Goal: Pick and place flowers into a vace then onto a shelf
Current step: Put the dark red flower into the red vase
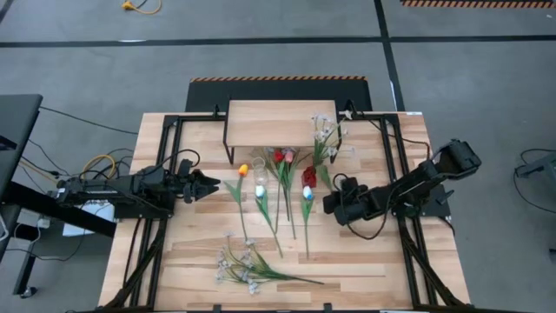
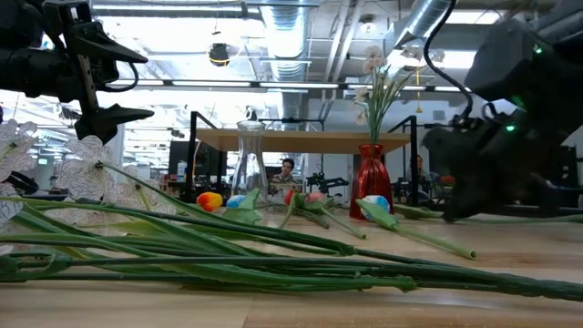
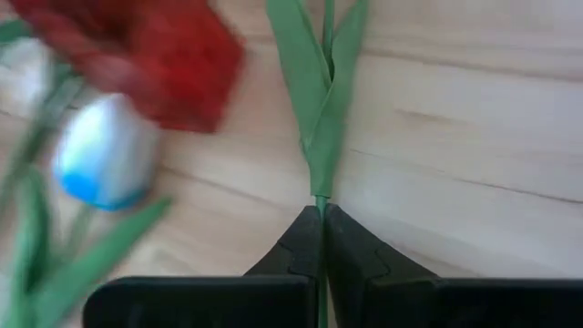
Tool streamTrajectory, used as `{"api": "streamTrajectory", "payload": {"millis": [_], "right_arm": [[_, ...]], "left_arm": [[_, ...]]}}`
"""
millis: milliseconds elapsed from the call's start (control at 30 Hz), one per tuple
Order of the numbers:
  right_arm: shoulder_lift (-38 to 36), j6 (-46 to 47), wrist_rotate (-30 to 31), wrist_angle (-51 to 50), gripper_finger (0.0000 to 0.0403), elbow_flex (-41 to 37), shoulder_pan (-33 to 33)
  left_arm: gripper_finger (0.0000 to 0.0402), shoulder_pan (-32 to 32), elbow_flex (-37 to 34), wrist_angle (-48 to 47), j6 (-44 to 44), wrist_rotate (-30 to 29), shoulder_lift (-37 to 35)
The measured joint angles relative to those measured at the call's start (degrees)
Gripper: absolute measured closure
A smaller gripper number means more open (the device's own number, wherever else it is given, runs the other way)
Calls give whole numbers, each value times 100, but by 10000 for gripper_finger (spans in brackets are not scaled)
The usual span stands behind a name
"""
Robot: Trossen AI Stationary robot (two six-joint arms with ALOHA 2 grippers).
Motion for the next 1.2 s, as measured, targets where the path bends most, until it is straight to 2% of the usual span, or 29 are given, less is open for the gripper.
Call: {"api": "streamTrajectory", "payload": {"millis": [167,333,633,833,1033,1200], "right_arm": [[-617,400,-229,-1160,403,156,156],[-1211,415,-433,-1555,403,275,407],[-1789,413,-1658,-2128,403,573,640],[-2040,410,-2718,-2842,403,903,687],[-2252,323,-3024,-3854,403,1451,715],[-2467,-144,-3491,-4113,403,1861,715]], "left_arm": [[69,2,0,-2,0,-1,-2],[69,2,0,-3,34,35,-2],[69,1,0,-4,50,42,-1],[69,1,0,-4,58,40,-1],[69,1,0,-4,93,41,-1],[69,0,0,-4,92,42,-2]]}}
